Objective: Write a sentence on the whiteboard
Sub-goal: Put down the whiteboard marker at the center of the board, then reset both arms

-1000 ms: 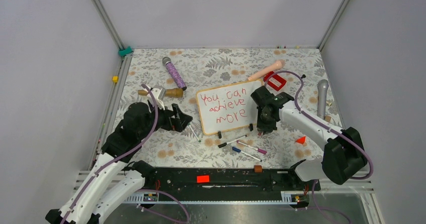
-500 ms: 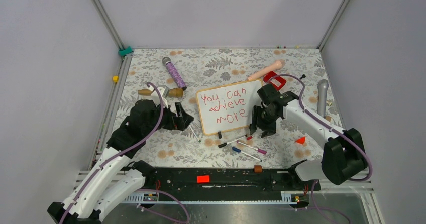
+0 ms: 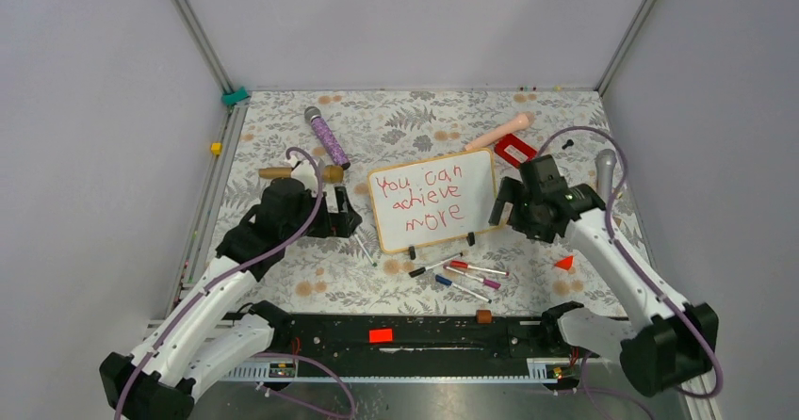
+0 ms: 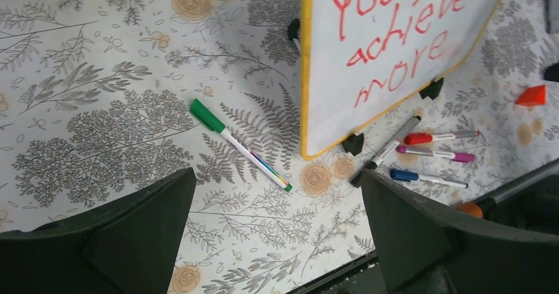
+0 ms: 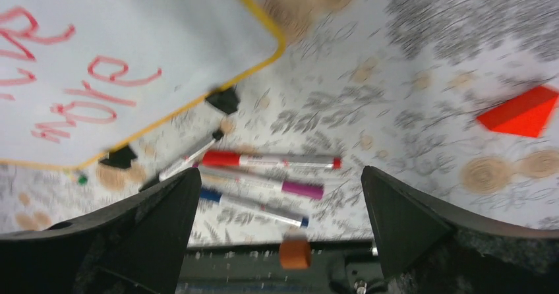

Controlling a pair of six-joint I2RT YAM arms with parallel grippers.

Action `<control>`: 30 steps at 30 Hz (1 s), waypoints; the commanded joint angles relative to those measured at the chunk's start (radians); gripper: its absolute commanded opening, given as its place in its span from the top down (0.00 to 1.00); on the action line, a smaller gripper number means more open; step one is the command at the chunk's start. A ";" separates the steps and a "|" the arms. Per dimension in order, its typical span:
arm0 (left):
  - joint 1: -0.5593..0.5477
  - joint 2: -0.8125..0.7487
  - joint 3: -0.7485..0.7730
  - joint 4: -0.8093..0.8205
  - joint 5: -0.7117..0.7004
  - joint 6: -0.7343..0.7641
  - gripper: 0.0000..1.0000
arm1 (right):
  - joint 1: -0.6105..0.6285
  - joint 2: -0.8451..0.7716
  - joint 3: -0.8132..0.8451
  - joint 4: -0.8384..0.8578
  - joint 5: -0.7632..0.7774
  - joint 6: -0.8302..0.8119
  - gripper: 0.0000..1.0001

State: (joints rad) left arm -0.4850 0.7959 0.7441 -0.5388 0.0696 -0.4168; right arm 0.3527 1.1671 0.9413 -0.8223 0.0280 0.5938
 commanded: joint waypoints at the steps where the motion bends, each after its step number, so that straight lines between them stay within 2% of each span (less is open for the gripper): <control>1: 0.020 0.020 0.052 0.019 -0.088 0.000 0.02 | -0.021 -0.141 -0.054 0.049 0.278 0.016 0.01; 4: 0.032 0.020 0.053 0.017 -0.145 -0.006 0.01 | -0.028 -0.277 -0.176 0.195 0.456 0.015 0.04; 6: 0.035 0.009 0.044 0.021 -0.198 -0.004 0.01 | -0.030 -0.384 -0.308 0.359 0.558 -0.028 0.06; 8: 0.035 -0.003 0.019 0.043 -0.247 0.012 0.01 | -0.029 -0.480 -0.461 0.634 0.598 -0.145 0.05; 9: 0.038 -0.007 0.005 0.056 -0.258 0.034 0.01 | -0.029 -0.507 -0.538 0.772 0.609 -0.214 0.01; 11: 0.042 -0.018 -0.021 0.083 -0.285 0.073 0.01 | -0.029 -0.510 -0.662 1.059 0.643 -0.351 0.01; 12: 0.045 -0.022 -0.034 0.094 -0.300 0.079 0.01 | -0.032 -0.484 -0.697 1.155 0.633 -0.420 0.00; 14: 0.055 -0.023 -0.053 0.107 -0.345 0.079 0.01 | -0.055 -0.395 -0.694 1.216 0.557 -0.535 0.01; 18: 0.073 -0.007 -0.107 0.164 -0.402 0.096 0.01 | -0.081 -0.176 -0.735 1.469 0.577 -0.528 0.01; 20: 0.073 -0.003 -0.133 0.201 -0.431 0.128 0.01 | -0.120 -0.088 -0.736 1.603 0.507 -0.552 0.01; 23: 0.073 -0.008 -0.168 0.257 -0.479 0.200 0.01 | -0.198 0.018 -0.700 1.699 0.373 -0.577 0.02; 26: 0.073 -0.010 -0.211 0.332 -0.514 0.269 0.01 | -0.261 0.180 -0.700 1.865 0.327 -0.530 0.01; 27: 0.075 -0.009 -0.230 0.363 -0.522 0.295 0.01 | -0.270 0.216 -0.694 1.893 0.307 -0.550 0.01; 28: 0.079 -0.007 -0.251 0.405 -0.525 0.317 0.01 | -0.272 0.185 -0.656 1.762 0.287 -0.548 0.01; 29: 0.084 -0.001 -0.270 0.447 -0.521 0.337 0.01 | -0.275 0.176 -0.656 1.756 0.278 -0.544 0.01; 30: 0.097 0.004 -0.293 0.494 -0.510 0.353 0.01 | -0.274 0.203 -0.679 1.862 0.279 -0.551 0.02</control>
State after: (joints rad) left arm -0.4129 0.7937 0.5098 -0.2619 -0.3920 -0.1772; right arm 0.0910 1.3556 0.2401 0.8219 0.3779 0.0608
